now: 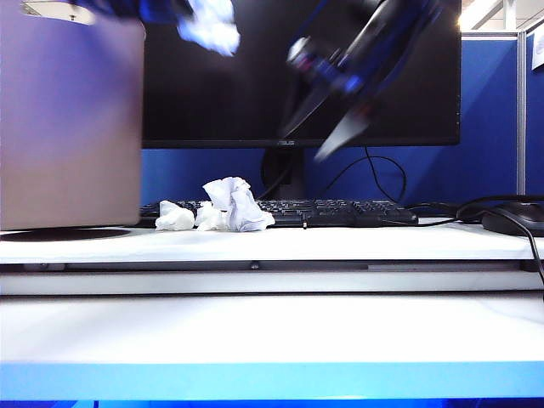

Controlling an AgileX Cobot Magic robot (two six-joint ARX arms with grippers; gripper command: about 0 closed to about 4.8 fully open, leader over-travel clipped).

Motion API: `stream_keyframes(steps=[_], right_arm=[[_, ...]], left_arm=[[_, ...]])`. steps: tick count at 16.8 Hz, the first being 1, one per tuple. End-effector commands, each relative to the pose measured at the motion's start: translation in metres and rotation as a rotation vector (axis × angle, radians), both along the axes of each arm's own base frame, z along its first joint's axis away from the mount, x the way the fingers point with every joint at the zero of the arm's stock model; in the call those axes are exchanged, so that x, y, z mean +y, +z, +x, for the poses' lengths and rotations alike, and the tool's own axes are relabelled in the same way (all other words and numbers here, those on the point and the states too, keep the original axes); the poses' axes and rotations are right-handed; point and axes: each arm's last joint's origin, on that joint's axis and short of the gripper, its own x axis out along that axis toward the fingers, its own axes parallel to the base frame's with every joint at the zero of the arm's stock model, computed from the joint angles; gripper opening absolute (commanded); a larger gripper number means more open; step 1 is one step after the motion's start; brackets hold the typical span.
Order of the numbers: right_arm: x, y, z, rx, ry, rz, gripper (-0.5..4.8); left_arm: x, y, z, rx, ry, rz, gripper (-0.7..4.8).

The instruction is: Pick up all paper balls from the table and place them in the pink trash can.

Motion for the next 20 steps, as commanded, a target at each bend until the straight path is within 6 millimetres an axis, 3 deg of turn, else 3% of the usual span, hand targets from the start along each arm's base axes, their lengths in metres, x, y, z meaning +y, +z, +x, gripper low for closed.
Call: stream_keyframes(steps=[1, 6, 9, 11, 12, 14, 15, 16, 17, 18, 19, 20], right_arm=[[0.021, -0.021, 0.005, 0.020, 0.053, 0.017, 4.42], [0.060, -0.024, 0.003, -0.103, 0.115, 0.044, 4.79], [0.073, -0.025, 0.007, -0.214, 0.049, -0.020, 4.79], [0.073, -0.031, 0.008, -0.195, 0.046, -0.036, 4.79], [0.074, -0.040, 0.009, -0.168, 0.047, -0.051, 4.79], [0.074, -0.051, 0.011, -0.131, 0.016, -0.088, 4.79], [0.075, -0.057, 0.012, -0.123, 0.008, -0.105, 4.19], [0.076, -0.060, 0.013, -0.119, 0.009, -0.107, 2.48], [0.076, -0.061, 0.014, -0.123, 0.010, -0.105, 0.45], [0.076, -0.060, 0.015, -0.136, 0.005, -0.102, -0.01], [0.077, -0.056, 0.017, -0.161, 0.003, -0.088, -0.02], [0.077, -0.053, 0.017, -0.173, 0.002, -0.081, -0.02]], left_arm=[[0.002, 0.020, -0.005, -0.073, 0.000, -0.009, -0.06], [0.002, 0.048, -0.006, -0.118, -0.040, -0.003, -0.06], [0.009, 0.073, -0.006, -0.122, 0.186, 0.228, -0.06], [0.016, 0.074, -0.004, -0.091, 0.353, 0.348, -0.06], [0.031, 0.072, 0.001, -0.036, 0.512, 0.417, -0.06], [0.048, 0.066, 0.007, 0.045, 0.603, 0.437, -0.06], [0.060, 0.063, 0.011, 0.075, 0.629, 0.421, -0.06], [0.064, 0.062, 0.012, 0.093, 0.640, 0.409, -0.06], [0.067, 0.062, 0.013, 0.101, 0.650, 0.408, 0.00], [0.071, 0.061, 0.014, 0.107, 0.664, 0.411, 0.60], [0.072, 0.061, 0.015, 0.106, 0.658, 0.410, 1.73], [0.072, 0.061, 0.015, 0.106, 0.656, 0.406, 1.90]])
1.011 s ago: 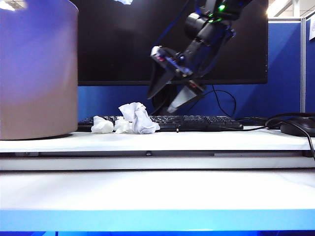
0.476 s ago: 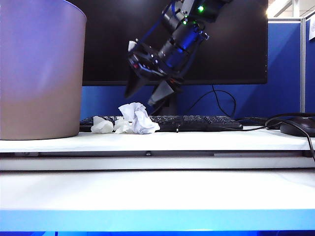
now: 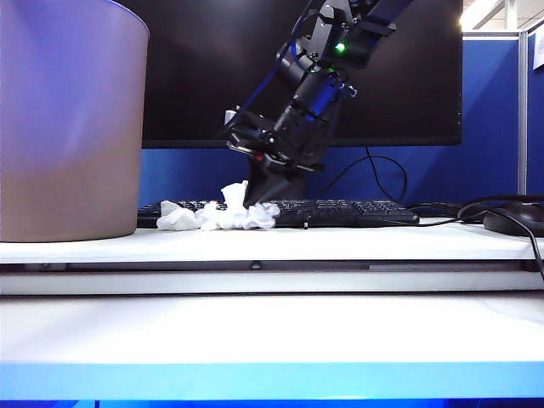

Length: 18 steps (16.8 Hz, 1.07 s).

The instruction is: Pick up all paper balls from the table and place them in the pink trash can.

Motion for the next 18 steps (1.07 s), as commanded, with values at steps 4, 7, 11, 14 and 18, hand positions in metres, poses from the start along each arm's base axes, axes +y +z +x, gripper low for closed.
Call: stream_keyframes(steps=[4, 7, 11, 14, 18], right_arm=[[-0.007, 0.062, -0.012, -0.188, -0.011, 0.071, -0.02], [-0.013, 0.148, -0.040, -0.424, 0.051, 0.354, -0.02], [-0.012, 0.210, -0.061, -0.669, 0.172, 0.696, -0.02], [0.003, 0.208, -0.061, -0.633, 0.314, 0.824, -0.01], [0.046, 0.193, -0.072, -0.560, 0.506, 0.884, -0.01]], left_arm=[[0.001, 0.006, -0.003, -0.023, -0.039, -0.012, 1.93], [0.010, 0.045, -0.059, -0.152, -0.320, -0.147, 1.82], [0.010, 0.046, -0.125, 0.116, -0.950, -0.445, 1.79], [0.007, 0.024, -0.143, 0.456, -1.232, -0.546, 1.78], [0.016, 0.006, -0.169, 0.638, -1.184, -0.509, 0.63]])
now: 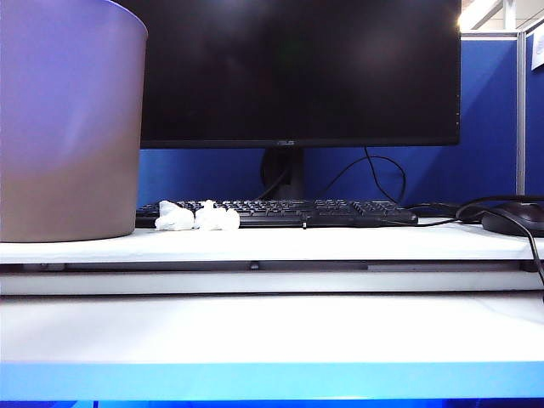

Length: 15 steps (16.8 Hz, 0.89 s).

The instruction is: Pick up all paper balls from the table and place them in the pink trash can.

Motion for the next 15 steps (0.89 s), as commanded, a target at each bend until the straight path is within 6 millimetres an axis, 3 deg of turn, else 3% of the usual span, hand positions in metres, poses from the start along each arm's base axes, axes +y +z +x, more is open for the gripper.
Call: stream_keyframes(steps=[1, 3, 4, 6, 7, 8, 10, 12, 14, 15], right_arm=[[0.028, -0.003, -0.013, -0.043, 0.098, 0.032, -0.01], [0.046, -0.014, -0.016, -0.033, 0.098, 0.038, 0.02], [0.048, -0.018, -0.013, -0.020, 0.089, 0.035, 0.65], [0.053, -0.022, -0.014, -0.009, 0.098, 0.031, 2.76], [0.053, -0.022, -0.014, -0.007, 0.092, 0.031, 3.15], [0.052, -0.021, -0.014, -0.012, 0.089, 0.035, 3.15], [0.029, -0.009, -0.006, 0.012, -0.014, 0.034, 3.79], [0.004, -0.011, 0.006, 0.097, -0.180, -0.053, 4.41], [-0.030, -0.042, 0.030, 0.271, -0.356, -0.266, 4.41], [-0.032, -0.060, 0.036, 0.324, -0.375, -0.357, 4.41]], left_arm=[[0.008, -0.002, -0.025, -0.003, 0.001, 0.046, 0.33], [0.015, 0.004, -0.045, -0.059, 0.037, 0.035, 0.04], [0.017, 0.005, -0.051, -0.081, 0.060, 0.037, -0.06], [0.021, 0.006, -0.059, -0.124, 0.127, 0.061, -0.06], [0.022, 0.006, -0.059, -0.134, 0.160, 0.076, -0.06], [0.023, 0.006, -0.058, -0.140, 0.193, 0.093, -0.06], [0.024, 0.007, -0.056, -0.163, 0.253, 0.117, -0.06], [0.025, 0.008, -0.053, -0.187, 0.331, 0.150, -0.06], [0.029, 0.010, -0.049, -0.230, 0.479, 0.205, -0.06], [0.028, 0.010, -0.048, -0.235, 0.486, 0.201, -0.06]])
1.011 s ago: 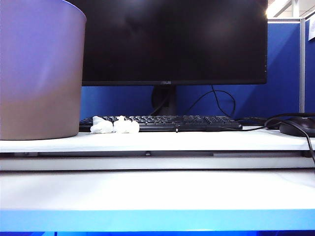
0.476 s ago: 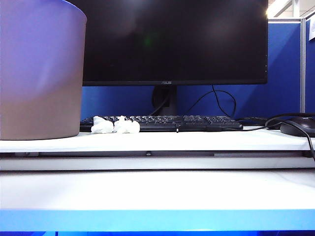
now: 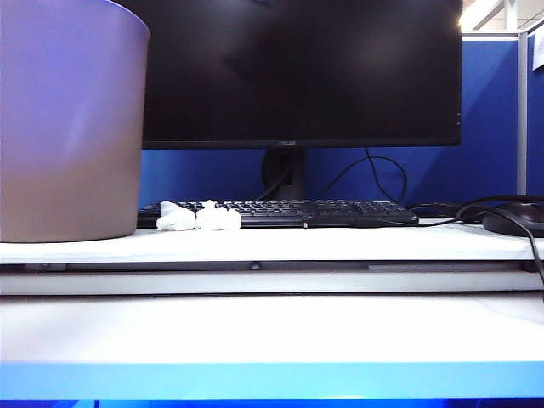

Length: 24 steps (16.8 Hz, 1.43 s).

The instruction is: Pick up all paper balls from the table and place them in the pink trash can.

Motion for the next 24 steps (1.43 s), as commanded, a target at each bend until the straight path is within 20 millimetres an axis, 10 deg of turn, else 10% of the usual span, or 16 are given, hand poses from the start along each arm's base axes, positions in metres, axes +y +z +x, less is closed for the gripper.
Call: stream_keyframes(steps=[1, 5, 11, 16, 18, 20, 24], right_arm=[[-0.007, -0.064, 0.021, 0.254, -0.060, -0.262, 4.42], [0.012, -0.142, 0.043, 0.428, -0.024, -0.394, 4.74], [0.023, -0.188, 0.052, 0.503, -0.012, -0.442, 4.70], [0.038, -0.200, 0.048, 0.477, -0.040, -0.493, 1.38], [0.040, -0.199, 0.048, 0.465, -0.028, -0.484, -0.08], [0.040, -0.193, 0.048, 0.453, -0.024, -0.472, -0.06], [0.032, -0.108, 0.021, 0.262, -0.026, -0.389, -0.06]], left_arm=[[0.001, 0.003, 0.003, -0.046, 0.062, 0.004, -0.06], [0.001, 0.006, 0.008, -0.078, 0.108, 0.014, -0.06], [0.006, 0.005, 0.010, -0.096, 0.278, 0.082, -0.06], [0.007, 0.004, 0.010, -0.095, 0.324, 0.103, -0.06], [0.008, 0.003, 0.010, -0.087, 0.343, 0.117, -0.06], [0.009, 0.003, 0.010, -0.089, 0.363, 0.128, -0.06], [0.011, 0.003, 0.011, -0.101, 0.448, 0.161, -0.06]])
